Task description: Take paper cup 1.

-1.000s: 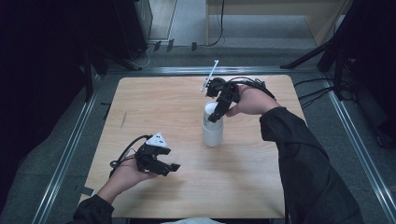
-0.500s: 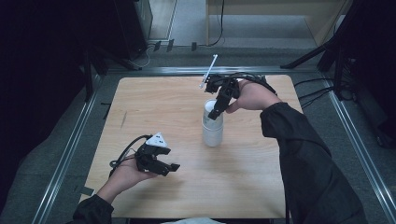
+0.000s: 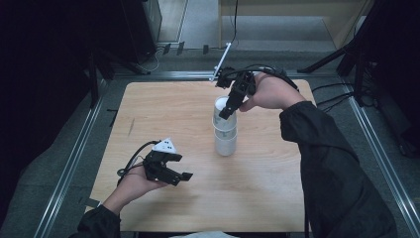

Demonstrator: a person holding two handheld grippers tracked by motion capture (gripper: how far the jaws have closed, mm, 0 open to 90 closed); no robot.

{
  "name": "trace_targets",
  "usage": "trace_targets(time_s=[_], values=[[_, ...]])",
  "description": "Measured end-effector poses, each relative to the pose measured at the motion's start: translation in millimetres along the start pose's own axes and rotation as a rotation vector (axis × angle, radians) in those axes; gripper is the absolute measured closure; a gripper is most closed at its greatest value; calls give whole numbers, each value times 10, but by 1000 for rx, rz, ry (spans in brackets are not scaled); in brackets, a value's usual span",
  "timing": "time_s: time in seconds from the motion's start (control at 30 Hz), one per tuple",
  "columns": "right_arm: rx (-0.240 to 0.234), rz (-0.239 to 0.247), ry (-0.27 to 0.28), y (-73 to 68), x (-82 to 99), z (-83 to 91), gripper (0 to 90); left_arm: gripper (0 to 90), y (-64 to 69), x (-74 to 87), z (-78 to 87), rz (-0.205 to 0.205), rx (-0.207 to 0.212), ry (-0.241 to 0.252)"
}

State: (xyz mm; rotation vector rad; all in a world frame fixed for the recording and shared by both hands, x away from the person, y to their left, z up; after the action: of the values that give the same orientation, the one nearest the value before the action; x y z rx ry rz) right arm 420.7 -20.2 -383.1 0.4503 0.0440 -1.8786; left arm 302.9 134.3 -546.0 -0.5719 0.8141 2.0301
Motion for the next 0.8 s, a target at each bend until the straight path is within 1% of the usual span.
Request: trace_targets(time_s=[0.07,0.1,0.13,0.17,0.27,0.3,0.33,0.4,0.43,0.47,0.5,0.53,0.57,0.6,0.63,0.67,0.7,0.77,0.8], values=[[9,-7,11,-9,-36,102,351,181,2,-9,-13,1,4,1],[15,5,21,-6,-53,150,351,181,3,-15,-17,-3,7,0],[14,3,20,-21,-62,209,351,181,4,-22,-20,-5,10,1],[25,11,29,-19,-78,265,352,181,3,-27,-20,-9,9,0],[33,3,49,-48,-124,450,352,181,4,-47,-26,-12,13,5],[37,8,60,-50,-137,495,352,181,4,-55,-27,-14,17,7],[31,7,66,-71,-145,578,352,182,3,-59,-27,-15,18,7],[15,0,93,-103,-165,693,353,181,1,-72,-29,-11,23,10],[15,0,93,-103,-165,693,353,180,1,-72,-29,-11,23,10],[6,-11,130,-150,-168,835,354,162,-8,-87,-22,-9,19,11],[5,-6,148,-178,-159,884,353,148,-1,-100,-20,-6,28,18],[9,-2,152,-212,-136,925,353,140,5,-118,-16,-6,35,26],[16,9,154,-247,-105,954,354,131,12,-134,-14,-7,40,35],[20,17,157,-278,-81,967,353,130,22,-156,-10,-15,55,40],[19,23,156,-337,-32,976,354,128,30,-177,-9,-20,66,49],[22,33,162,-380,8,969,353,127,34,-192,-9,-25,72,54],[18,31,161,-421,43,959,353,127,37,-216,-11,-29,81,59],[9,42,162,-515,149,909,352,127,32,-242,-18,-35,89,60],[13,50,164,-556,206,877,353,127,29,-253,-26,-36,92,59]])
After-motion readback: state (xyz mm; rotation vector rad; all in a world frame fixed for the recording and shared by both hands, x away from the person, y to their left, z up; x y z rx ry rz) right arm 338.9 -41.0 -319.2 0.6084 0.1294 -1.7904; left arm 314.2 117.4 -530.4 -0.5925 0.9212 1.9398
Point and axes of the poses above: each handheld gripper's, and its own axes: z roughly backward along the jaws, x roughly out of its underside, y roughly to its right, the point moved 9 cm from there along -z, roughly forward along the jaws, and after that the axes turned 12 degrees about x, right-handed, at the moved point
